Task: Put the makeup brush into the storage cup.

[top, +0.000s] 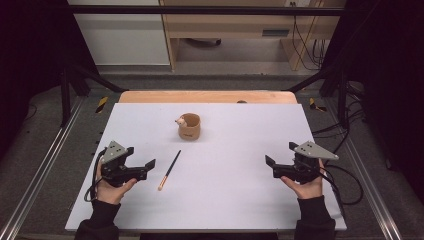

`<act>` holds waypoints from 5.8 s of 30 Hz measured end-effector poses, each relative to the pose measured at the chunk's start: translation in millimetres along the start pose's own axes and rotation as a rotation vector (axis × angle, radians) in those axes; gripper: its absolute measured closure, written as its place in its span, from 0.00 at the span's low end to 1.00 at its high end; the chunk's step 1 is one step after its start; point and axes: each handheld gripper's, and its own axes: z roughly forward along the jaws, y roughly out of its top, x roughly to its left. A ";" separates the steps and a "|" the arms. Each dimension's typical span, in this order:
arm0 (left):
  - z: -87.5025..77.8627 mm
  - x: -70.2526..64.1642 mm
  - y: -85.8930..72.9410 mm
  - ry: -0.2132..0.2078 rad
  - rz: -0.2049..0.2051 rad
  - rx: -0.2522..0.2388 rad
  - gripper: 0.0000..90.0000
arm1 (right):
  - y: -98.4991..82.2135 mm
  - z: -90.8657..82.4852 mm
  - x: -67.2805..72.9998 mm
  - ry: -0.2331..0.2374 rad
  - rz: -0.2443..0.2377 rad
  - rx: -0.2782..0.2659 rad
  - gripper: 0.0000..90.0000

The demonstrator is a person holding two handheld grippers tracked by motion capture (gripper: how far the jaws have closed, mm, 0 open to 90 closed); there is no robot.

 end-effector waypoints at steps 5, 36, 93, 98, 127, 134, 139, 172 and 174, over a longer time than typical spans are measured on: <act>4.1 -2.0 1.7 0.000 0.007 0.016 0.10 | -0.4 1.1 0.3 -0.001 -0.002 0.006 0.06; 37.1 -19.1 18.0 -0.016 0.089 0.153 0.14 | -0.8 0.3 1.0 0.000 -0.006 0.018 0.06; 99.5 -34.6 1.8 0.000 0.161 0.496 0.57 | -2.0 3.7 2.7 0.018 -0.008 0.034 0.06; 103.2 -35.8 -0.1 0.001 0.163 0.519 0.63 | -2.1 4.2 3.2 0.018 -0.007 0.037 0.06; 107.7 -38.1 -1.6 -0.028 0.148 0.569 0.90 | -2.6 5.0 3.4 0.019 -0.016 0.042 0.06; 108.1 -37.0 -1.6 -0.033 0.139 0.567 0.91 | -2.6 5.0 3.4 0.019 -0.016 0.043 0.06; 108.4 -35.8 -1.1 -0.045 0.137 0.573 0.91 | -2.6 5.0 3.3 0.020 -0.016 0.042 0.06; 122.4 -37.1 18.2 -0.086 0.276 0.694 0.80 | -2.0 2.9 2.5 0.045 -0.017 0.053 0.08; 122.6 -36.7 17.7 -0.086 0.275 0.694 0.81 | -2.1 3.3 2.6 0.048 -0.018 0.056 0.08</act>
